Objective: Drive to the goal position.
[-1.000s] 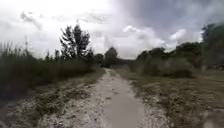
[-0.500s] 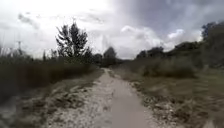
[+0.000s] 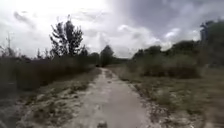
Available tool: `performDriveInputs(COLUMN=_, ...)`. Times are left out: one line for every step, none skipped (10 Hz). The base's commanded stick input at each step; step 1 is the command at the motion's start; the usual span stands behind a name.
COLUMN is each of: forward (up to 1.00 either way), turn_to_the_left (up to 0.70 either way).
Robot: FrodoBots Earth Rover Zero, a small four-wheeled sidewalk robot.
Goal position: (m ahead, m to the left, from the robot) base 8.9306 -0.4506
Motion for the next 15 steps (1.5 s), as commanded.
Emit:
performDriveInputs(forward=0.70, turn_to_the_left=0.00)
performDriveInputs(forward=0.70, turn_to_the_left=0.00)
performDriveInputs(forward=0.70, turn_to_the_left=0.00)
performDriveInputs(forward=0.70, turn_to_the_left=0.00)
performDriveInputs(forward=0.70, turn_to_the_left=0.00)
performDriveInputs(forward=0.70, turn_to_the_left=0.00)
performDriveInputs(forward=0.70, turn_to_the_left=0.00)
performDriveInputs(forward=0.70, turn_to_the_left=0.00)
performDriveInputs(forward=0.70, turn_to_the_left=0.00)
performDriveInputs(forward=0.70, turn_to_the_left=0.00)
performDriveInputs(forward=0.70, turn_to_the_left=0.00)
performDriveInputs(forward=0.70, turn_to_the_left=0.04)
performDriveInputs(forward=0.70, turn_to_the_left=0.18)
performDriveInputs(forward=0.70, turn_to_the_left=0.34)
performDriveInputs(forward=0.70, turn_to_the_left=0.31)
